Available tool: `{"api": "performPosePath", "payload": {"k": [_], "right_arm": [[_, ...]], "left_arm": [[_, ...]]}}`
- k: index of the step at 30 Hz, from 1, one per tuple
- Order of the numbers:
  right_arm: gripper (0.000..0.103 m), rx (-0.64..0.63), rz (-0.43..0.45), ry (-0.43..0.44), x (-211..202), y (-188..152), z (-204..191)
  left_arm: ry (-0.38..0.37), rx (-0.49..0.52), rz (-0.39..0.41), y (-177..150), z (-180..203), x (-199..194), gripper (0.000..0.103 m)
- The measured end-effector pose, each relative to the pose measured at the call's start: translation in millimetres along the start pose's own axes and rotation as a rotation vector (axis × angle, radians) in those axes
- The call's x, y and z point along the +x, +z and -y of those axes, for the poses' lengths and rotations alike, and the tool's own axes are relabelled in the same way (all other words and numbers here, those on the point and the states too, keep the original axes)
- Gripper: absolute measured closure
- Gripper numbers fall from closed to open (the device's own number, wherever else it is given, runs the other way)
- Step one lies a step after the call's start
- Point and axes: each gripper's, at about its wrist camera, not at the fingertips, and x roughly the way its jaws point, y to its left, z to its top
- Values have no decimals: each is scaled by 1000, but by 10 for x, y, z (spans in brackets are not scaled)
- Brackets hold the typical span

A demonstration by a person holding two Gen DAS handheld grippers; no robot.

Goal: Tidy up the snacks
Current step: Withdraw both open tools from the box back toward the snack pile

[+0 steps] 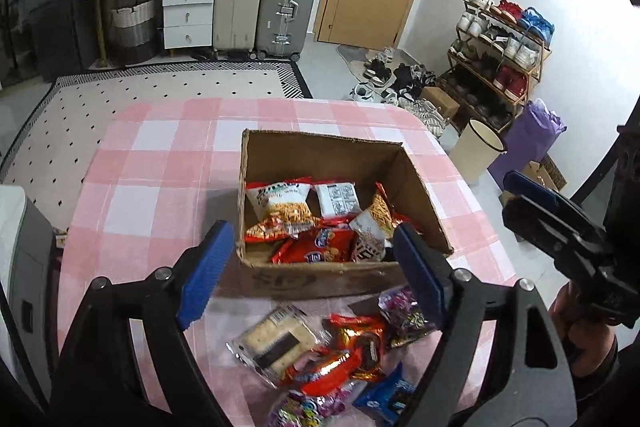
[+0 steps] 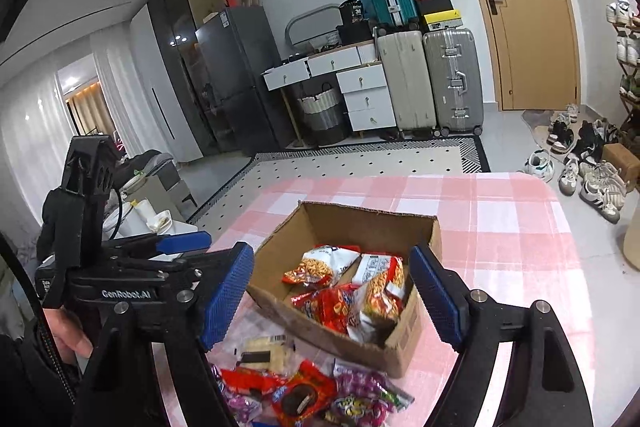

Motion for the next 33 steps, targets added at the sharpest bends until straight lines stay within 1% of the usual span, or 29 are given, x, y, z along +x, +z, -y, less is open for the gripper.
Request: {"api": "performPosePath", "payload": {"k": [4, 6, 9, 12, 15, 21, 22, 24, 26, 29, 33], "right_arm": [[21, 4, 1, -8, -156, -128, -23], [19, 1, 4, -9, -212, -172, -28], [17, 1, 9, -2, -309, -266, -63], [16, -6, 11, -2, -389, -344, -104], [14, -11, 12, -10, -459, -422, -145], [9, -17, 25, -20, -614, -564, -171], [8, -18, 30, -22, -644, -581, -173], [6, -15, 44, -29, -720, -641, -175], [6, -11, 40, -38, -773, -689, -153], [6, 3, 33, -51, -836, -775, -103], [1, 17, 14, -73, -845, -908, -48]], "left_arm": [[36, -3, 15, -145, 30, -99, 20], [43, -11, 18, -215, 40, -126, 20], [35, -28, 19, -310, 57, -193, 20], [47, -18, 28, -392, 100, -266, 19], [42, -16, 31, -457, 131, -334, 17], [40, -53, 46, -605, 107, -481, 15], [37, -69, 58, -638, 92, -520, 14], [36, -79, 69, -690, 80, -570, 6], [48, -75, 83, -733, 79, -622, 3], [41, -76, 90, -790, 74, -677, 2], [40, -73, 72, -909, 47, -663, 1]]}}
